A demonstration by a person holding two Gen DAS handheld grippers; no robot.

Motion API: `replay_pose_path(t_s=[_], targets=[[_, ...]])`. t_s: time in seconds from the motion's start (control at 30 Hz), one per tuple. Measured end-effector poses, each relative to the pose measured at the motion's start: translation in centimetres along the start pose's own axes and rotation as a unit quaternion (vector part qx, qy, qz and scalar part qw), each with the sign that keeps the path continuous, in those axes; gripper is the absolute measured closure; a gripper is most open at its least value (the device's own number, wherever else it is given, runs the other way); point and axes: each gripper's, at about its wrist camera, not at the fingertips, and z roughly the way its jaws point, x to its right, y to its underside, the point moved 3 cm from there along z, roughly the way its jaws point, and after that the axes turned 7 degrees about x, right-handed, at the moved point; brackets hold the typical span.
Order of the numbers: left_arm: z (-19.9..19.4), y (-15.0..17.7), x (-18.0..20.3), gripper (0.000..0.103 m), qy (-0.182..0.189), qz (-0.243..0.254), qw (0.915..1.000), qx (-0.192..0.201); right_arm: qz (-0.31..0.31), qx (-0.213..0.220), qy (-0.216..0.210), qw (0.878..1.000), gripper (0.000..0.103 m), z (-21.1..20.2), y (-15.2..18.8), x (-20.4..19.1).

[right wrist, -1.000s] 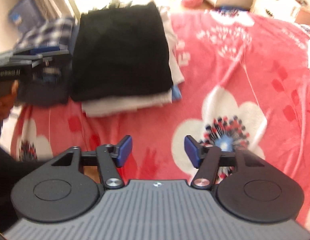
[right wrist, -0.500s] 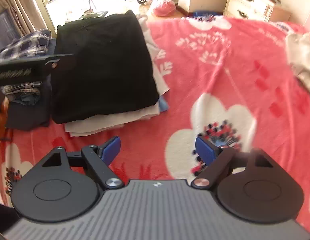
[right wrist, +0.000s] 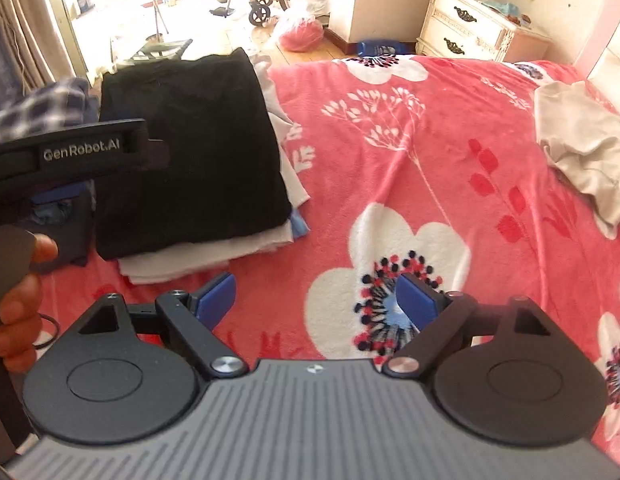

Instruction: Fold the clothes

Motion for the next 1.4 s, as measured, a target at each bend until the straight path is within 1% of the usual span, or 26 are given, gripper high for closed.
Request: replay_pose_path(t_s=[0.1, 0.23, 0.3, 0.37, 0.53, 0.6, 0.8, 0.87, 1.27, 1.4], targets=[[0.5, 1.1, -0.6, 0.001, -0.022, -0.019, 0.9995, -0.012, 0.0, -0.003, 0.013, 1.0, 0.015, 0.7, -0.3, 0.2], [0.9, 2.4, -0.7, 0.001, -0.048, -0.002, 0.9987, -0.013, 0.01, -0.008, 0.017, 1.0, 0.014, 1.8, -0.8, 0.2], [1.1, 3.0, -0.8, 0.001, -0.057, 0.007, 0.9982, -0.017, 0.006, -0.01, 0.021, 1.0, 0.012, 2.5, -0.8, 0.0], [1.3, 3.3, -1.0, 0.001, -0.07, 0.006, 0.9972, -0.024, 0.002, -0.014, 0.028, 1.0, 0.01, 3.2, -0.9, -0.1], [2.1, 4.0, -1.8, 0.002, -0.083, -0.002, 0.9944, -0.066, -0.002, -0.02, 0.049, 0.999, 0.009, 4.5, -0.8, -0.3], [2.3, 4.1, -2.0, 0.002, -0.083, -0.004, 0.9939, -0.073, -0.002, -0.022, 0.054, 0.998, 0.009, 4.8, -0.7, -0.2], [1.7, 4.1, -2.4, 0.002, -0.089, 0.004, 0.9943, -0.058, -0.011, -0.017, 0.056, 0.998, 0.008, 5.1, -0.9, -0.5], [2.7, 3.8, -1.6, 0.002, -0.091, 0.007, 0.9944, -0.053, -0.013, -0.017, 0.054, 0.998, 0.008, 5.2, -0.9, -0.6], [2.8, 3.5, -1.3, 0.002, -0.101, 0.016, 0.9936, -0.048, -0.019, -0.012, 0.043, 0.999, 0.008, 5.4, -1.1, -1.2], [2.8, 3.5, -1.0, 0.002, -0.102, 0.026, 0.9934, -0.046, -0.022, -0.011, 0.04, 0.999, 0.008, 5.3, -1.1, -1.3]])
